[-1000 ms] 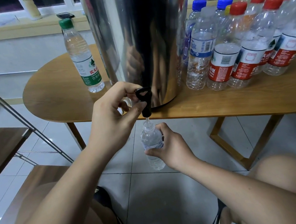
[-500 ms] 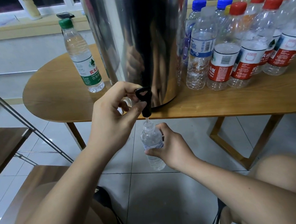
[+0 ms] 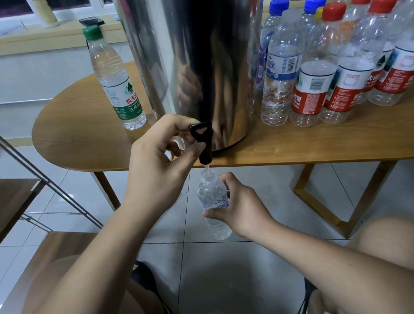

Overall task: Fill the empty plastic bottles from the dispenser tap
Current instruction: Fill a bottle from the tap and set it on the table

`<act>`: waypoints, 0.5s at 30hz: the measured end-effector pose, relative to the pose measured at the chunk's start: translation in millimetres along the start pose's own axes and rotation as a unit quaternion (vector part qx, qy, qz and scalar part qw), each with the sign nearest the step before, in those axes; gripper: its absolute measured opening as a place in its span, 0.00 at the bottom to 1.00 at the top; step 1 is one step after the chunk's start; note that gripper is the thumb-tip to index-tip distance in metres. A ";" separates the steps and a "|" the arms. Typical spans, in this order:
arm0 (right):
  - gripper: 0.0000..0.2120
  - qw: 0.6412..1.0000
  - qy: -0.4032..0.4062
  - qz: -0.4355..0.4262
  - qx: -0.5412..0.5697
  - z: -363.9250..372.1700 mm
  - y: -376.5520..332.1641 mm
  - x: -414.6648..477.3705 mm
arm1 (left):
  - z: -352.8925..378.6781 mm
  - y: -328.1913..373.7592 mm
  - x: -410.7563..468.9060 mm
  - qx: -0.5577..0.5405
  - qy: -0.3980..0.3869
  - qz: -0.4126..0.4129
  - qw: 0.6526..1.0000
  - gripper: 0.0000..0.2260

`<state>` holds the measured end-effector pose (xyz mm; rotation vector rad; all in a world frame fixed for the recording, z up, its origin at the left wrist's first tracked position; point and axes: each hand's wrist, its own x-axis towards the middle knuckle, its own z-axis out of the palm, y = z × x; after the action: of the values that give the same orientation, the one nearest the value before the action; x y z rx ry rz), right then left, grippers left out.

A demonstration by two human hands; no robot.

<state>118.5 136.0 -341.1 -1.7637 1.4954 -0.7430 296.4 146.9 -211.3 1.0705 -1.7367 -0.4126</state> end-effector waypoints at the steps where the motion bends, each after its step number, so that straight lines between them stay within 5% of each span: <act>1: 0.30 1.000 0.000 -0.001 0.000 -0.2 0.0 0.0 | 0.0 0.1 0.0 0.001 0.000 0.001 1.000 0.10; 15: 0.31 1.000 0.001 -0.005 0.006 -1.5 -1.0 -0.7 | 0.7 -2.1 0.3 -0.004 -0.001 0.003 1.000 0.10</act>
<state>117.8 136.6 -339.4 -1.7630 1.4812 -0.7572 296.8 145.3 -212.9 1.0581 -1.7379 -0.4164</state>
